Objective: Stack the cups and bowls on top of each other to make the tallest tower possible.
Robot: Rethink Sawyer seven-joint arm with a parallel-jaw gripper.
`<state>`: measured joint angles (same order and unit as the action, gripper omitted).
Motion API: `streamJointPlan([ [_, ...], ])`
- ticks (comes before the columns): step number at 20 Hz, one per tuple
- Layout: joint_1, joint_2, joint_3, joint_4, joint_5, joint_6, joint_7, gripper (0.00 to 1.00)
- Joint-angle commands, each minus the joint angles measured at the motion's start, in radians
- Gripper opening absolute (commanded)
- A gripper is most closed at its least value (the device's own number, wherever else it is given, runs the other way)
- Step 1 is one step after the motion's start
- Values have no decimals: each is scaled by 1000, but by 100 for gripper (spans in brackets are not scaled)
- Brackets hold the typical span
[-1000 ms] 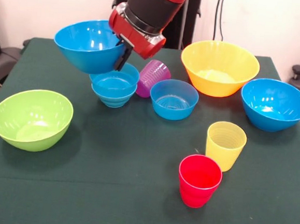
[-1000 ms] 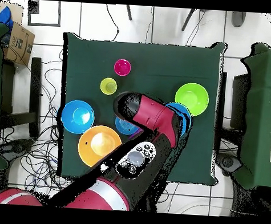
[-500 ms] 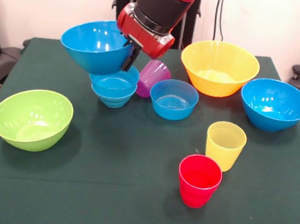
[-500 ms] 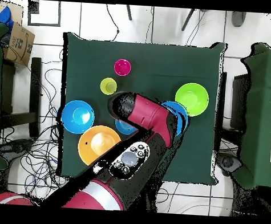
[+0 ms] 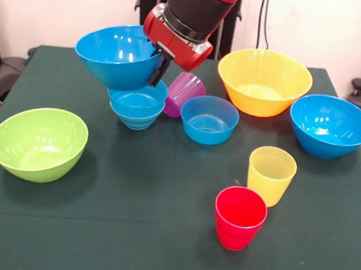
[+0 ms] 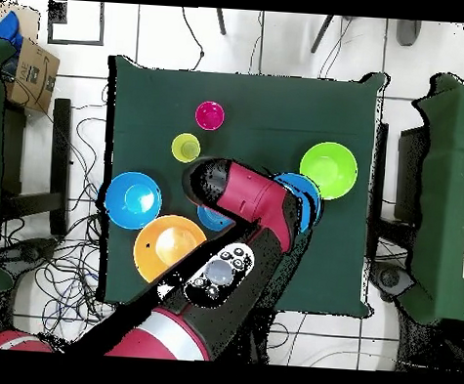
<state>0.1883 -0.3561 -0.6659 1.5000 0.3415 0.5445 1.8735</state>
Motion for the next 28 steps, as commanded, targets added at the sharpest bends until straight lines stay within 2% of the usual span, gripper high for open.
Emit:
streamJointPlan([
  [1, -6, 49, 94, 75, -16, -71, 206, 0],
  [28, 6, 21, 113, 111, 2, -58, 197, 0],
])
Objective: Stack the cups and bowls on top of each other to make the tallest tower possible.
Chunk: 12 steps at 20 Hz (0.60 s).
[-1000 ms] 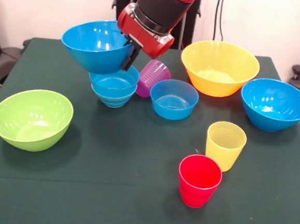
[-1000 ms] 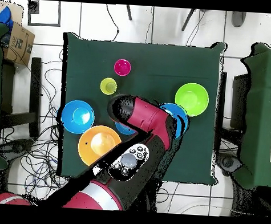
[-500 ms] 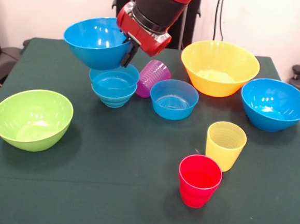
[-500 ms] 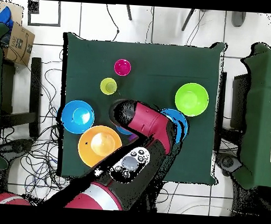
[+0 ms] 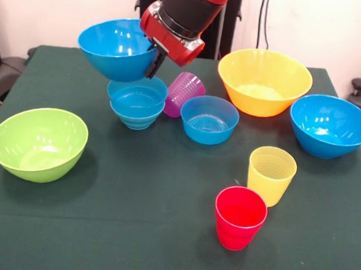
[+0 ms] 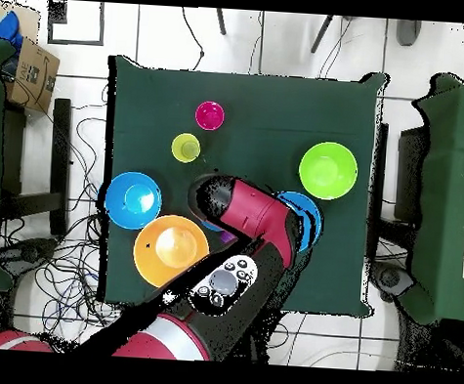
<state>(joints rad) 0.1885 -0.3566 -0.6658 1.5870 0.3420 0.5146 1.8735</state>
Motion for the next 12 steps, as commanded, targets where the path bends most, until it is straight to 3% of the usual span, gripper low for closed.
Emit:
streamJointPlan([
  [1, 6, 20, 113, 25, 1, -28, 196, 0],
  [12, -3, 9, 124, 21, 5, -9, 187, 0],
])
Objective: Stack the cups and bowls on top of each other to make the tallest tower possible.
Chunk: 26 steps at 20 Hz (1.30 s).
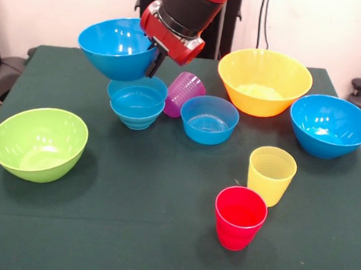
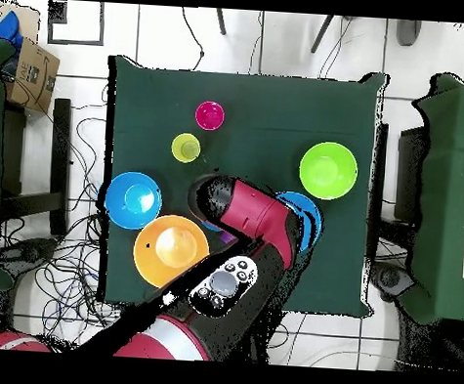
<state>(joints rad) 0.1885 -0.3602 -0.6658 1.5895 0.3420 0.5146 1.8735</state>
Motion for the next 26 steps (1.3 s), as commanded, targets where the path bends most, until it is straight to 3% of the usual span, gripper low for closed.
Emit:
streamJointPlan([
  [1, -1, 14, 124, 17, 7, -6, 191, 0],
  [15, 39, 53, 106, 8, 26, -26, 260, 0],
  [26, 27, 29, 147, 50, 9, -70, 285, 0],
])
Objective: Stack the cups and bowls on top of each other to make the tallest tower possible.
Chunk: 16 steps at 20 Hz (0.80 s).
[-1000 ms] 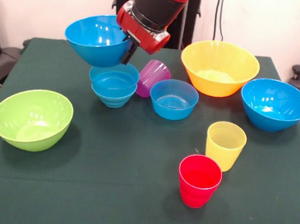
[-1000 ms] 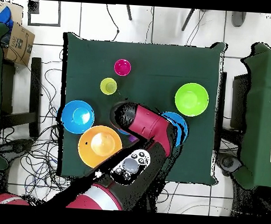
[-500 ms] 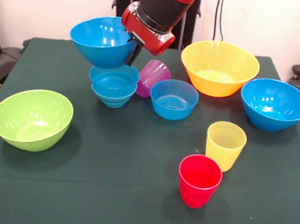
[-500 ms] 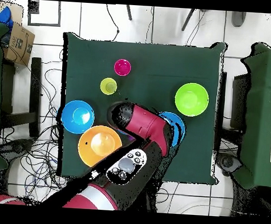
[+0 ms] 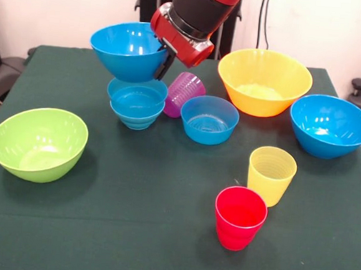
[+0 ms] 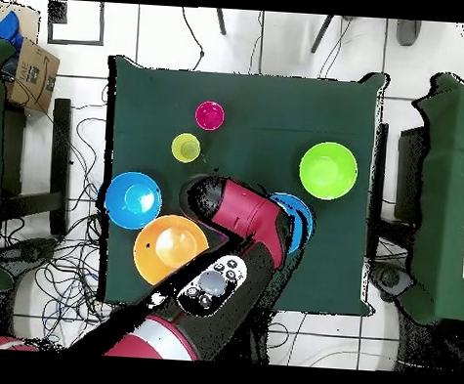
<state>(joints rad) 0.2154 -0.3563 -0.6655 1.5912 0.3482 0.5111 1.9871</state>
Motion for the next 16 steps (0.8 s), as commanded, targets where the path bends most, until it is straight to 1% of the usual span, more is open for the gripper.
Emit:
streamJointPlan([
  [1, -2, 25, 149, 52, 1, -77, 174, 0],
  [7, -21, 26, 162, 60, -17, -128, 160, 0],
  [10, -24, 30, 163, 65, -29, -189, 158, 0],
  [12, -23, 26, 160, 64, -23, -163, 158, 0],
  [16, -46, 12, 184, 80, -21, -172, 142, 0],
])
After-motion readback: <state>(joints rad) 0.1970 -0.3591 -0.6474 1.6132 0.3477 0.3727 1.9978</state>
